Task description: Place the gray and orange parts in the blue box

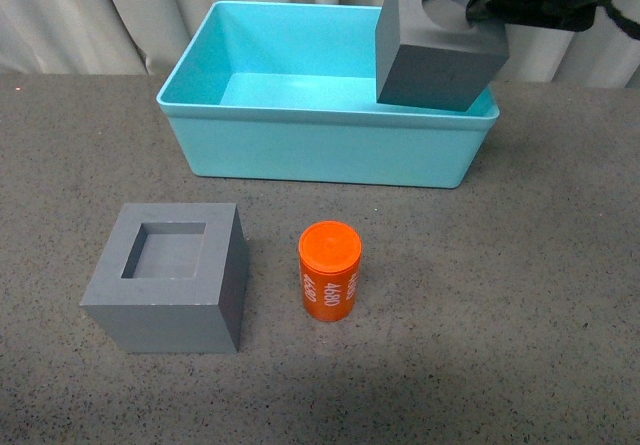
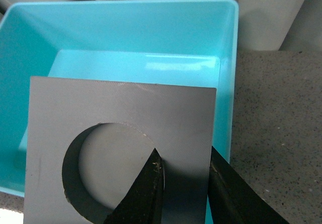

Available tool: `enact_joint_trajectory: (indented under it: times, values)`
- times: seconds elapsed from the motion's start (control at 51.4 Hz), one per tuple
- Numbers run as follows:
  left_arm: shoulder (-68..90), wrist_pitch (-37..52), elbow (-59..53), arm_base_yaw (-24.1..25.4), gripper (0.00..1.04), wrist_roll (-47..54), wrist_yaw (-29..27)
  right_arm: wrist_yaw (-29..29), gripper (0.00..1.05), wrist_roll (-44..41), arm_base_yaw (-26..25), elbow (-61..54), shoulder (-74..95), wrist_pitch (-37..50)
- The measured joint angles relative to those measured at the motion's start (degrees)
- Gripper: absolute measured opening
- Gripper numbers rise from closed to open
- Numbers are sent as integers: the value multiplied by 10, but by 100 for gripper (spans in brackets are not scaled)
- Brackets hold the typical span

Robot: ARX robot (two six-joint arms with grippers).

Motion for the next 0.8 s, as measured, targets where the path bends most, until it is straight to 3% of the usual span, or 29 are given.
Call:
enact_joint_trajectory:
  times: [0.642, 0.798]
  values:
    - [0, 0, 0, 0, 98, 0, 0, -10, 18, -45, 4, 221, 203, -156]
    - [0, 0, 0, 0, 98, 0, 0, -13, 44, -45, 4, 225, 206, -152]
